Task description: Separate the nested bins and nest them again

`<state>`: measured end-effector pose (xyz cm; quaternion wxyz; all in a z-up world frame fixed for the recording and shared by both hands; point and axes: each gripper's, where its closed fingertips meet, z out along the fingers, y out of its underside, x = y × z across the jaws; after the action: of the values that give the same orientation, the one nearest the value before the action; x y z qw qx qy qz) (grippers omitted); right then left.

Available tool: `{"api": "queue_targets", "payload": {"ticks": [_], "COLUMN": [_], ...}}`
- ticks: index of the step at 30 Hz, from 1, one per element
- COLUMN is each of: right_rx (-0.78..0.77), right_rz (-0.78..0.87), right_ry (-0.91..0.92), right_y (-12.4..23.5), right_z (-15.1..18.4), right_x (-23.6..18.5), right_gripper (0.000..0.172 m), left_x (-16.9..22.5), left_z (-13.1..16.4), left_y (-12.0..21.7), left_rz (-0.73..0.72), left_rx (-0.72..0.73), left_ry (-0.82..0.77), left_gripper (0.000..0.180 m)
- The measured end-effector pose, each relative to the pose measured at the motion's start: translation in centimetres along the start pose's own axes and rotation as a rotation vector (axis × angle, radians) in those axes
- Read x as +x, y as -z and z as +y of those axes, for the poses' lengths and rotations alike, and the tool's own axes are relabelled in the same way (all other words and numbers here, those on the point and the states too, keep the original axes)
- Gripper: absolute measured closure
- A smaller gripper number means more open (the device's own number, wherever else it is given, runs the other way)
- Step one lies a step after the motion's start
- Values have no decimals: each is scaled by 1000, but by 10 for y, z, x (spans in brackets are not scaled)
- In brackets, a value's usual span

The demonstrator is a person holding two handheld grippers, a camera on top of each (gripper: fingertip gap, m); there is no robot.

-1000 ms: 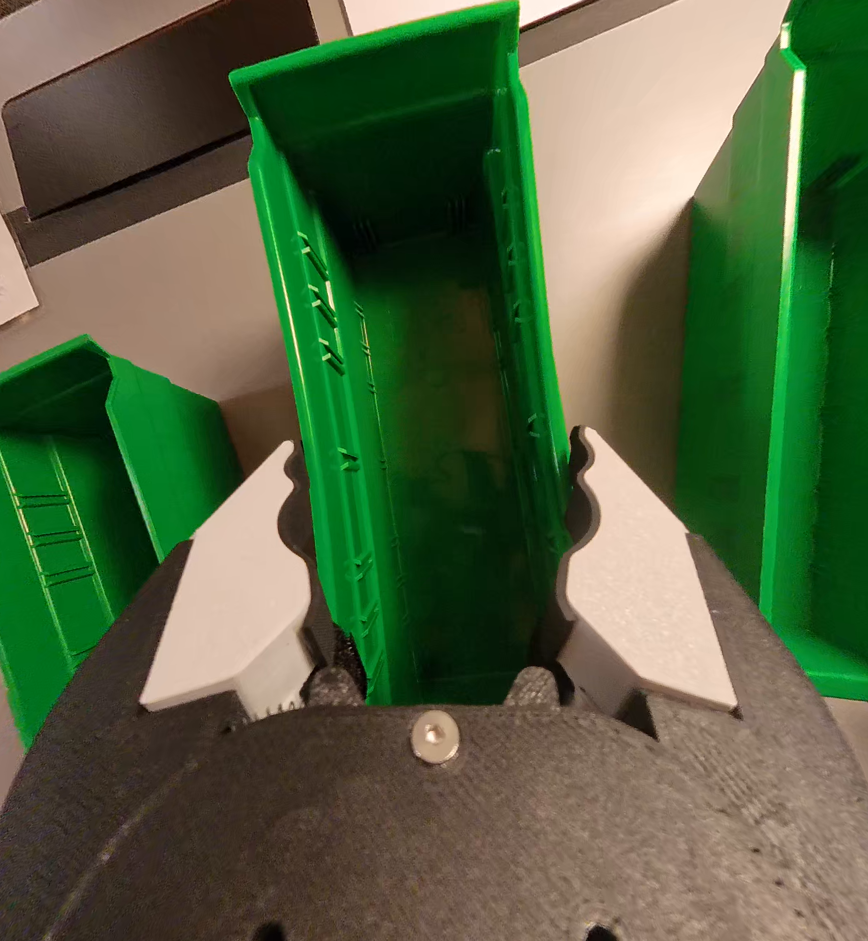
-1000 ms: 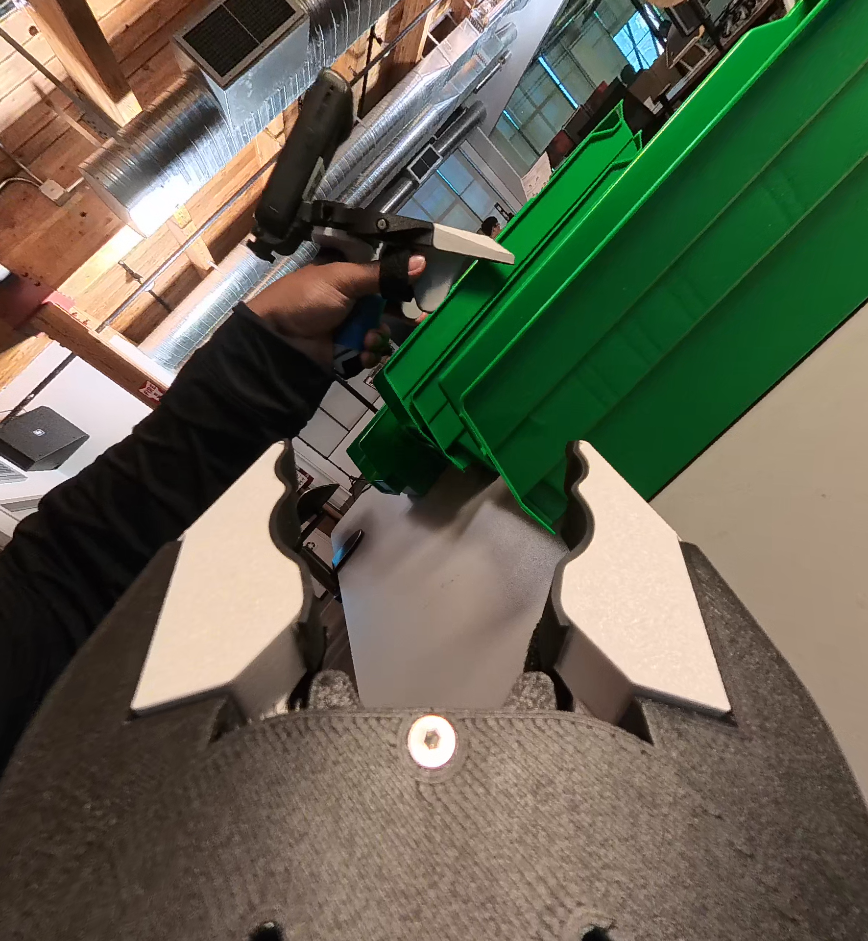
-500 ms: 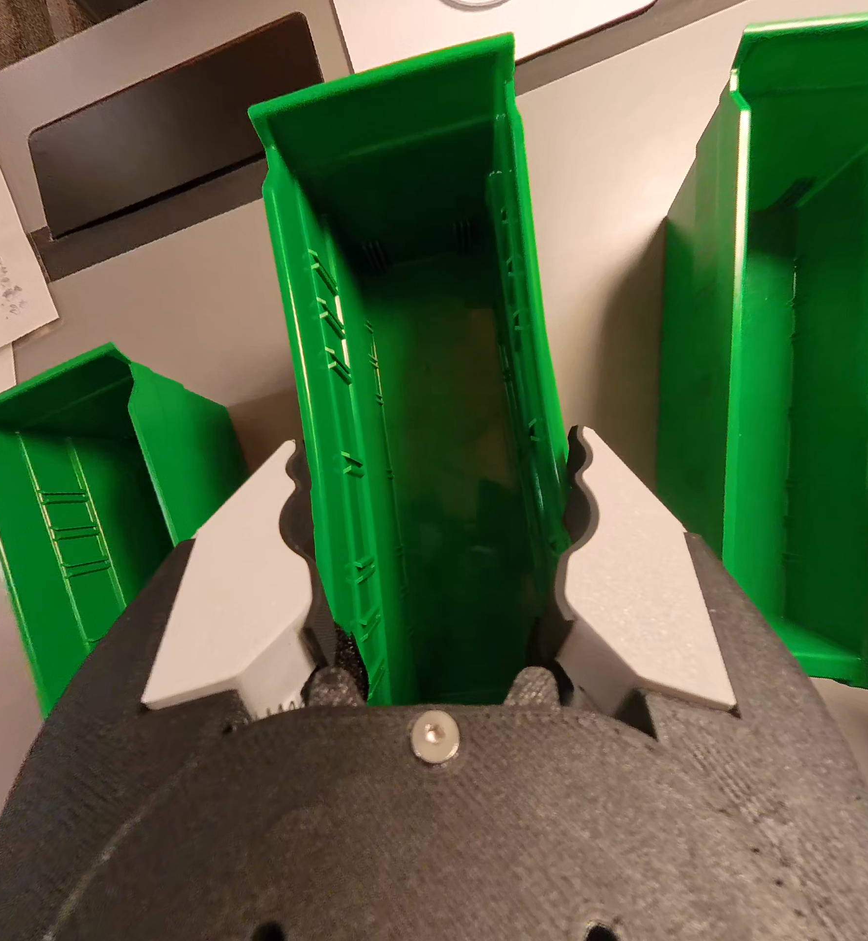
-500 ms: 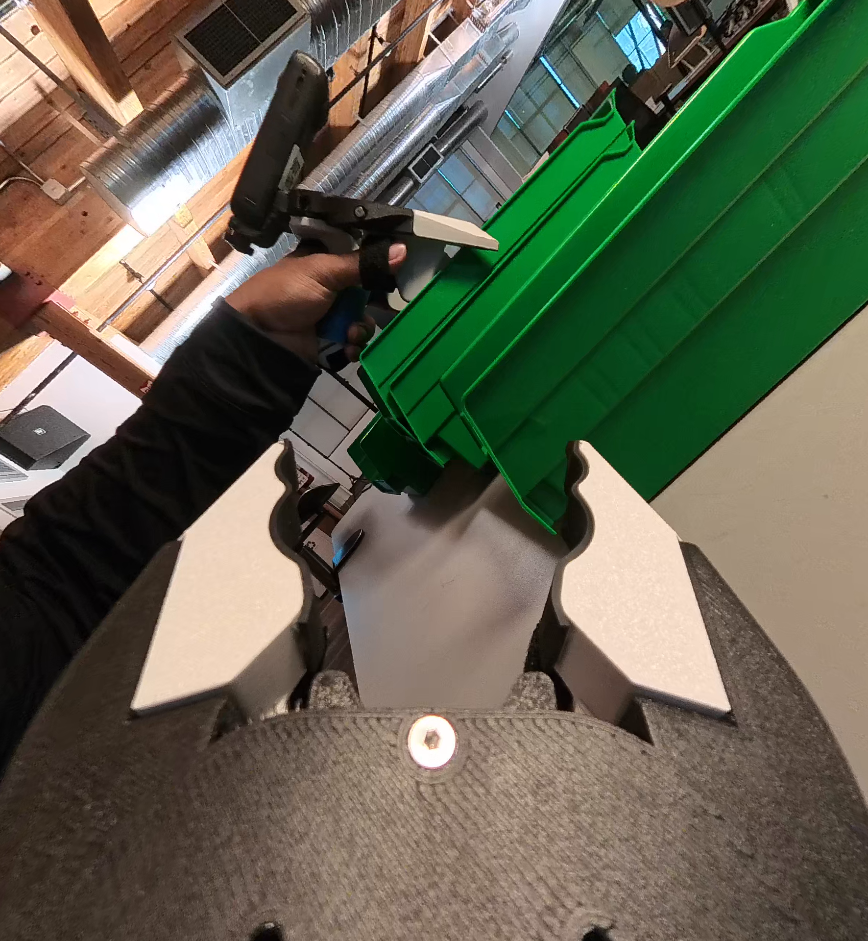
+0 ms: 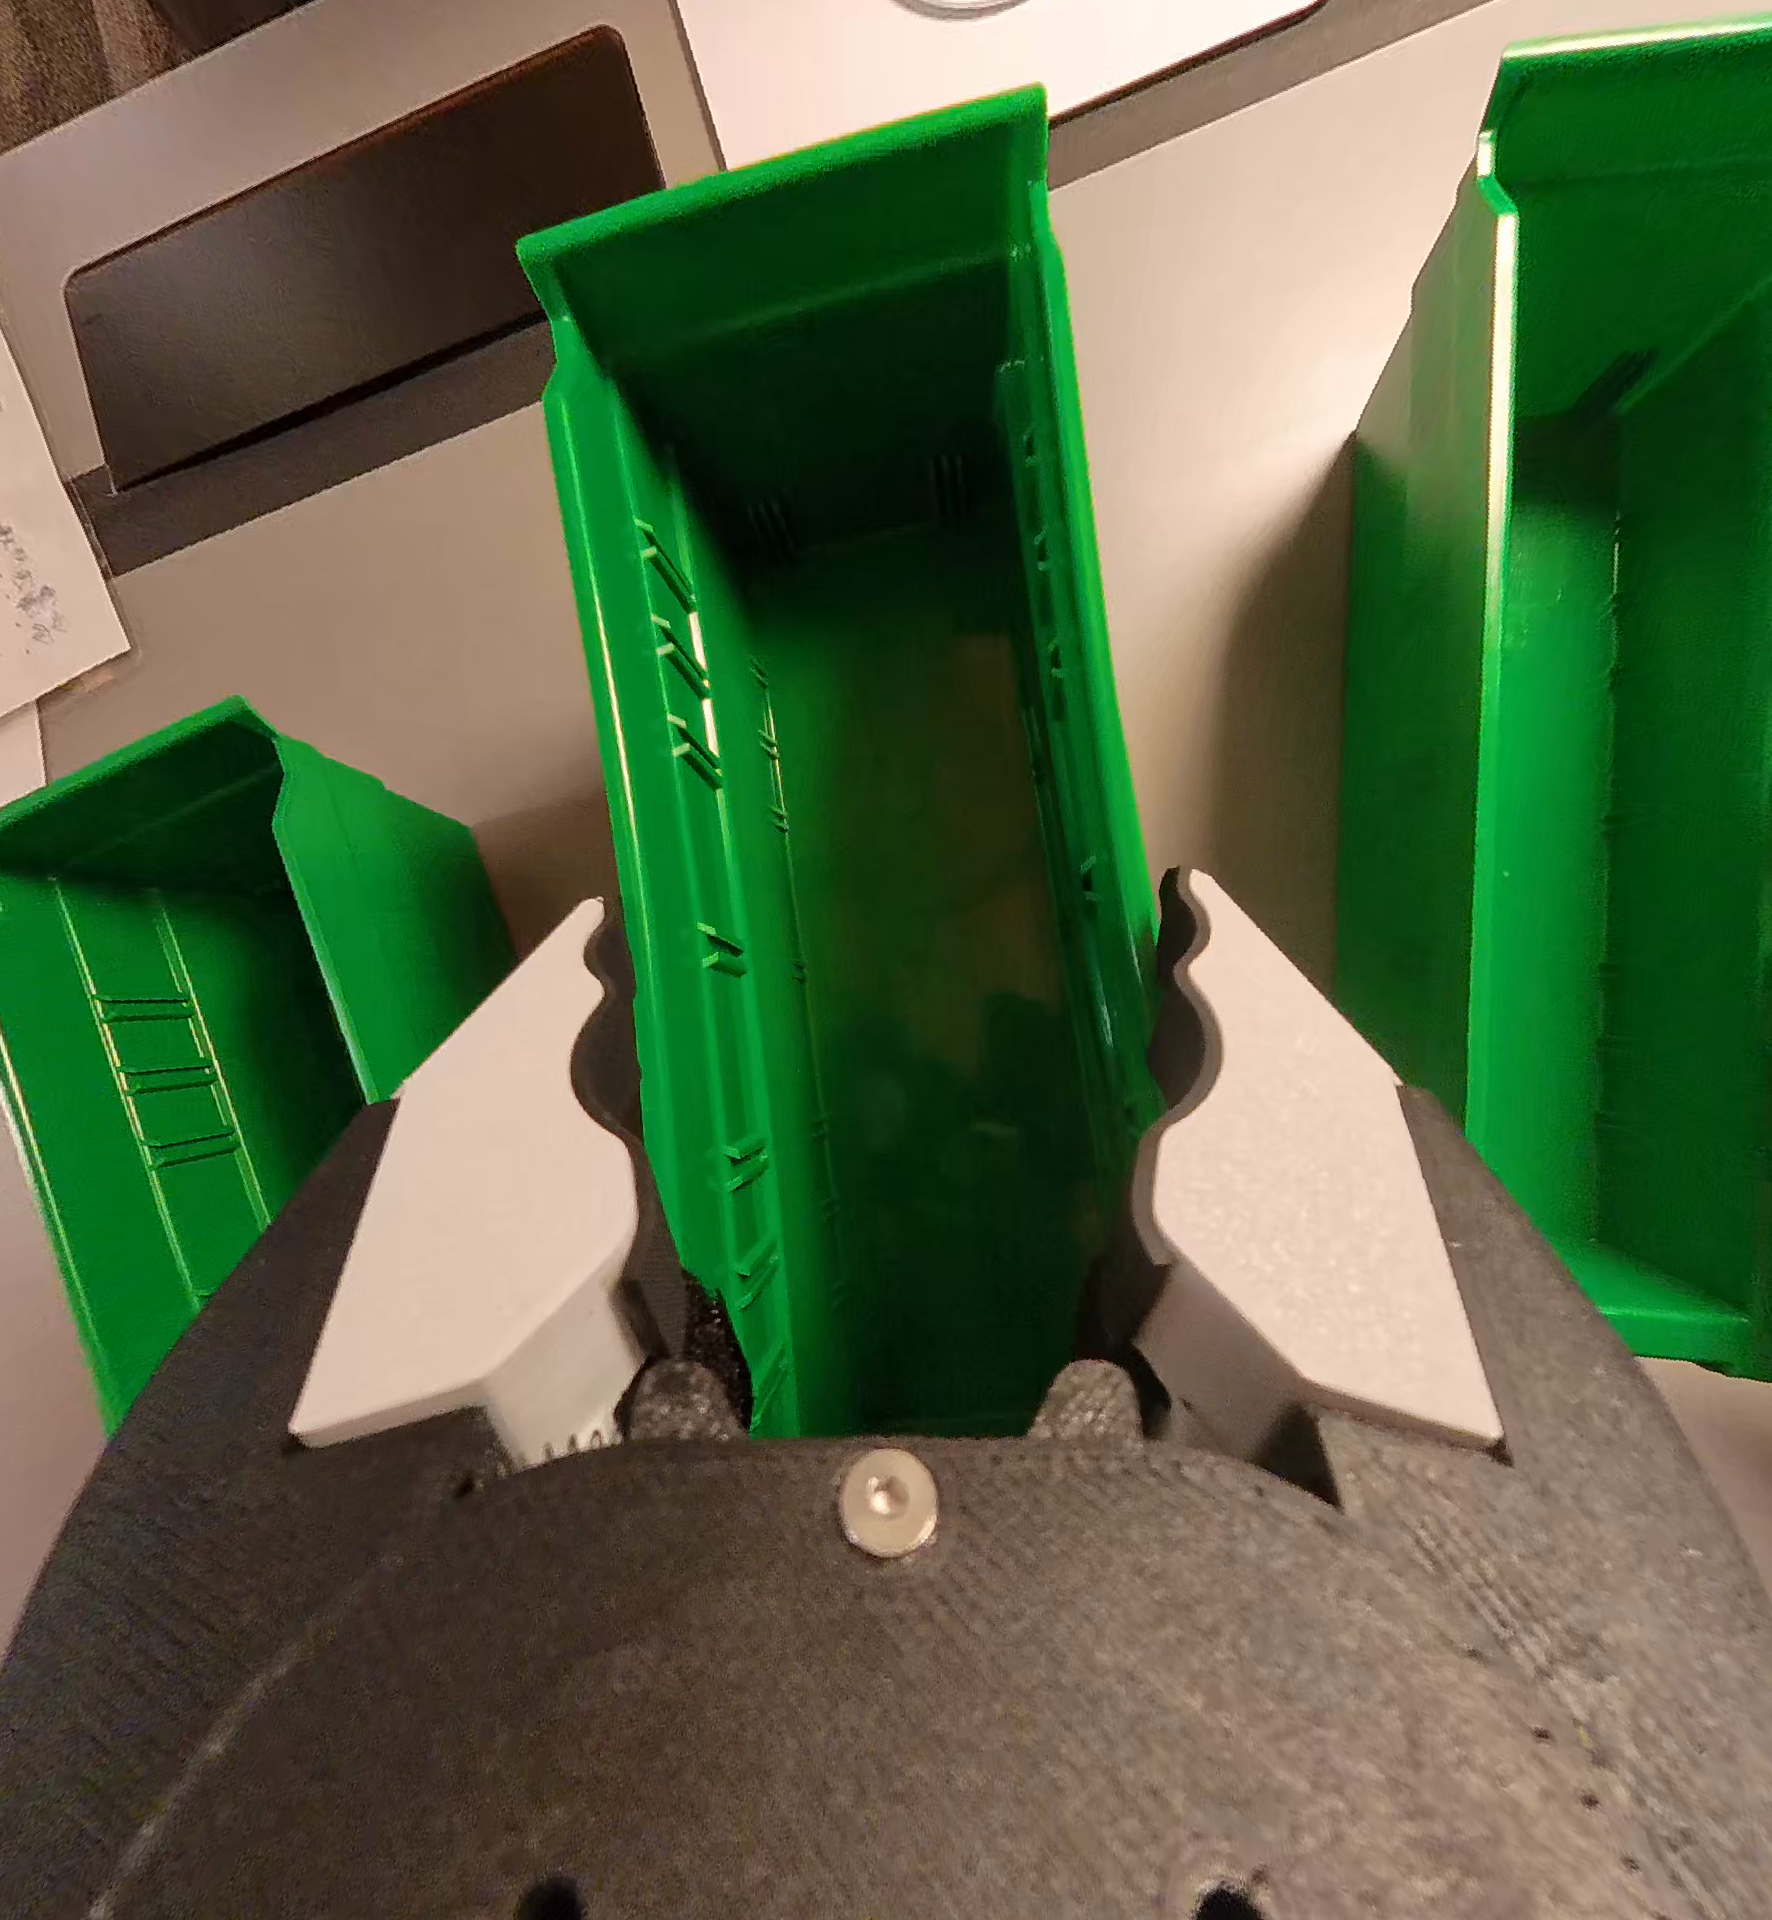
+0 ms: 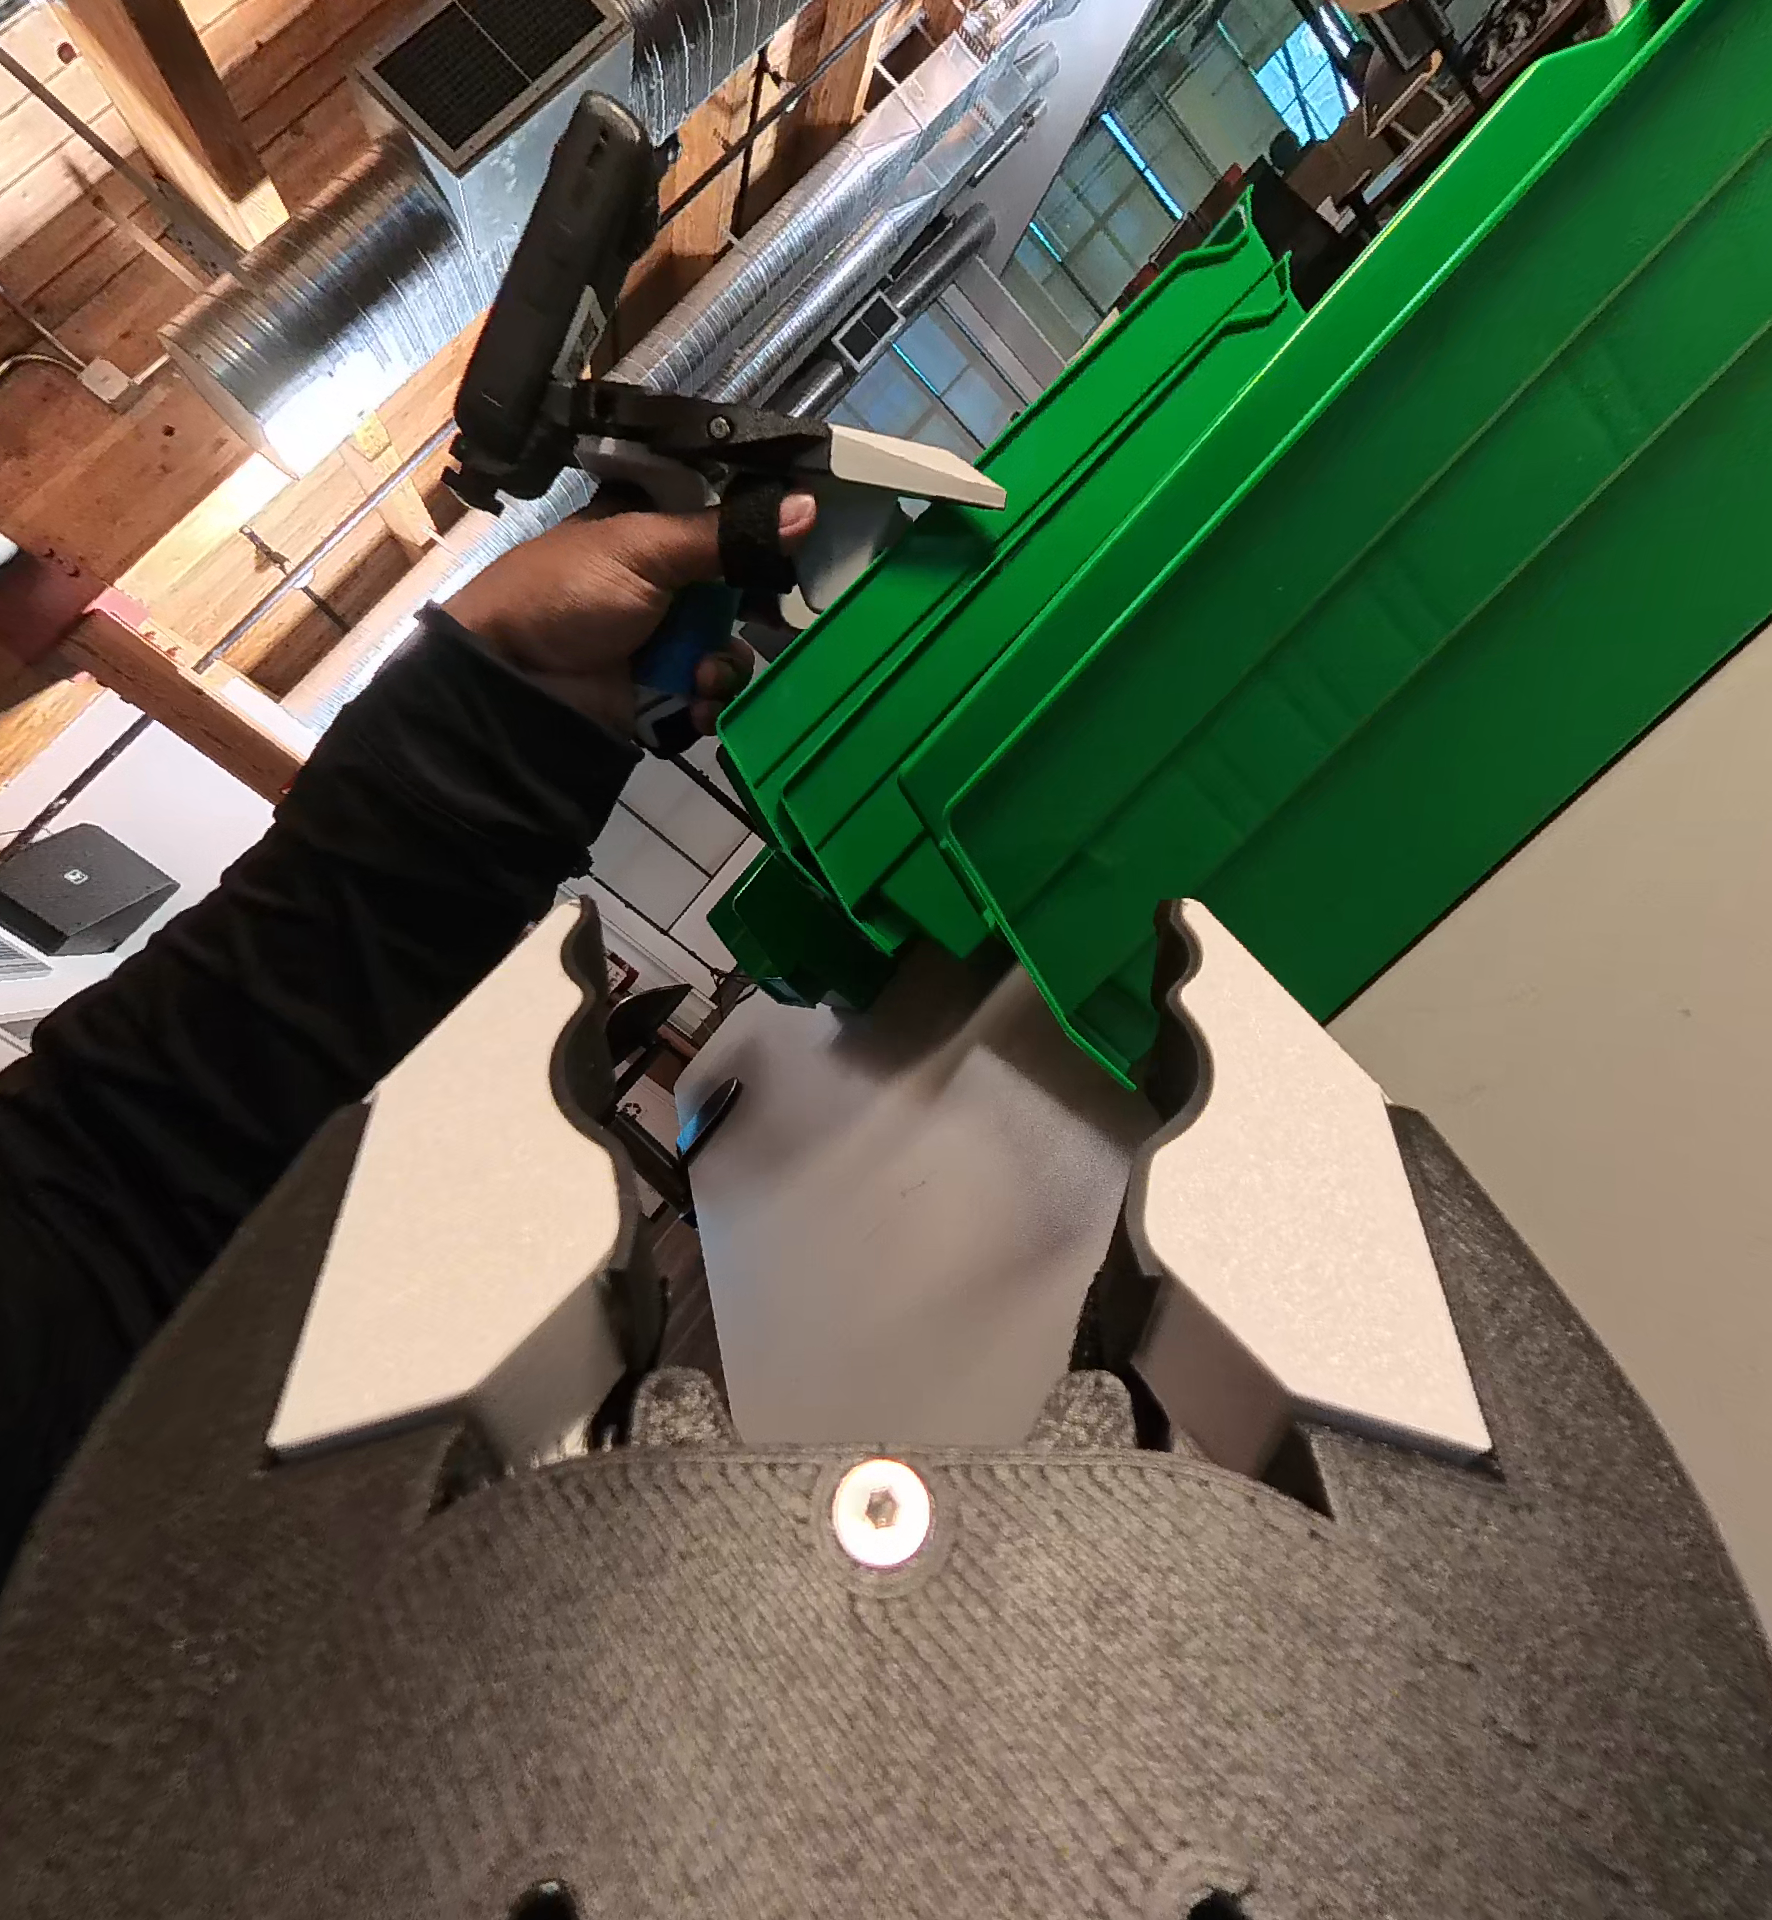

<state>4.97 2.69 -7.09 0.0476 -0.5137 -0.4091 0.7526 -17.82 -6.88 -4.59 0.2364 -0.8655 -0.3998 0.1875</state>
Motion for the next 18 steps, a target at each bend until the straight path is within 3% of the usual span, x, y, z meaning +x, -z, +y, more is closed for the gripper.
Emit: {"api": "queue_targets", "payload": {"ticks": [18], "right_rx": [0], "right_rz": [-2], "right_ry": [-2], "right_y": [0], "right_z": [0], "right_x": [0], "right_gripper": [67], "left_x": [1], "left_z": [1], "left_y": [-3], "left_rz": [22], "left_rx": [-11], "left_ry": [4], "left_gripper": [82]}}
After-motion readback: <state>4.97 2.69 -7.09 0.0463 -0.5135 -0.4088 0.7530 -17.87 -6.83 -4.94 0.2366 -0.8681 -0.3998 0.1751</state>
